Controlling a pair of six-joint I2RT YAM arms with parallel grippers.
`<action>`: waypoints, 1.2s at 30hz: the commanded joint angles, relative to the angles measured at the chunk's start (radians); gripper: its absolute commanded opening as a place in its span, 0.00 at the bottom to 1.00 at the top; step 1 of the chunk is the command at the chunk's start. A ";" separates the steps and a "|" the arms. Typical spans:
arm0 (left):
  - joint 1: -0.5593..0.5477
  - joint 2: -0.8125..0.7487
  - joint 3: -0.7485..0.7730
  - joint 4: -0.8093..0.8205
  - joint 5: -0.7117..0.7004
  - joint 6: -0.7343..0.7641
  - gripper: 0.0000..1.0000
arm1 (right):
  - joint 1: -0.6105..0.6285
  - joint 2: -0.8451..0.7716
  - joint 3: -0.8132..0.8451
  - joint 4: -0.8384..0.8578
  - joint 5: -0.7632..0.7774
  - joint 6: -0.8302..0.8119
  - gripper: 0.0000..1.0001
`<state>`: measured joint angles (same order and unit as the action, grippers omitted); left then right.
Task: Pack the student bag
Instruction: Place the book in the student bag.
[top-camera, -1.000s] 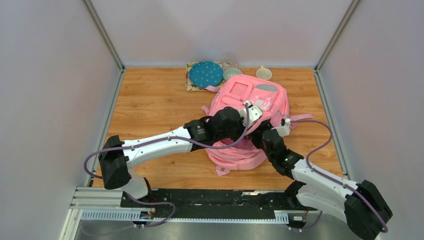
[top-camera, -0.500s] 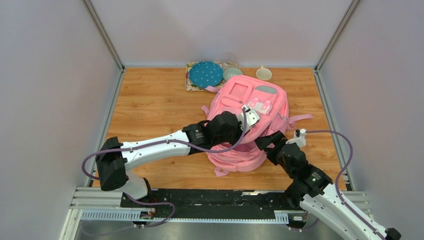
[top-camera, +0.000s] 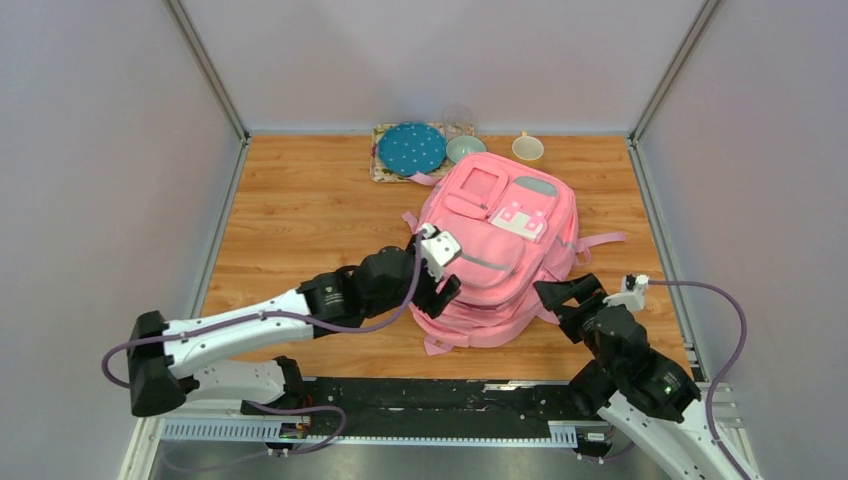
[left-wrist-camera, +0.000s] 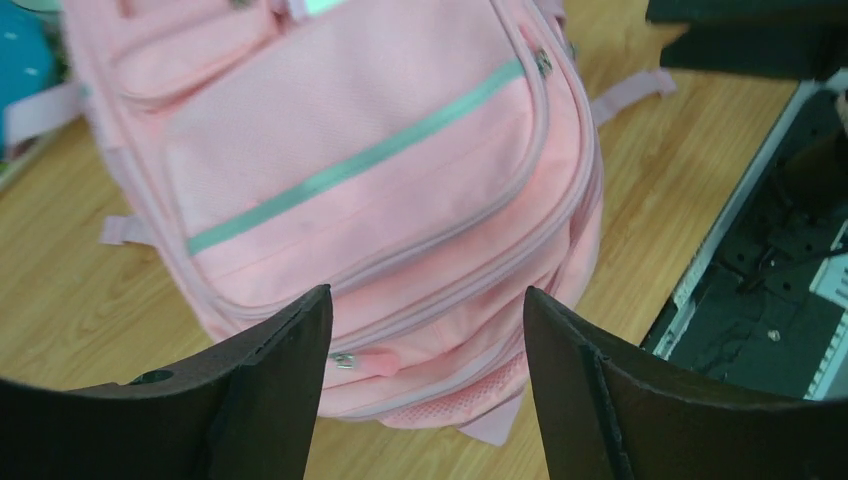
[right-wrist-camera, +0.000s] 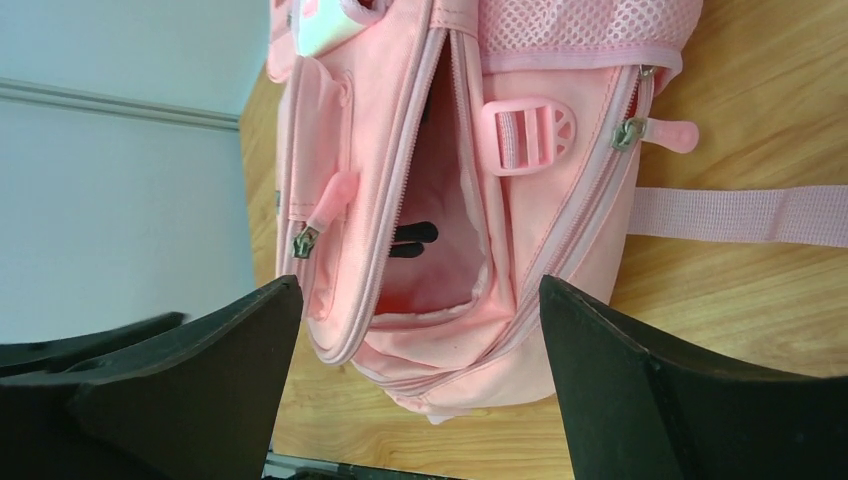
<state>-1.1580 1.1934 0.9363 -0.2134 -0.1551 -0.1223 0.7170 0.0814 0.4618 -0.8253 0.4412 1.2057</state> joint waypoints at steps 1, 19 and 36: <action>0.077 -0.127 -0.034 0.029 -0.160 -0.034 0.77 | 0.002 0.101 0.008 0.064 -0.030 -0.032 0.92; 0.741 0.087 -0.398 0.712 0.755 -0.655 0.79 | 0.004 0.228 0.025 0.199 -0.137 -0.055 0.93; 0.745 0.179 -0.485 0.718 0.727 -0.591 0.81 | 0.004 0.202 0.029 0.184 -0.147 -0.061 0.93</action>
<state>-0.4183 1.3598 0.4458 0.5179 0.5915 -0.7742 0.7170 0.2867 0.4610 -0.6613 0.3008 1.1614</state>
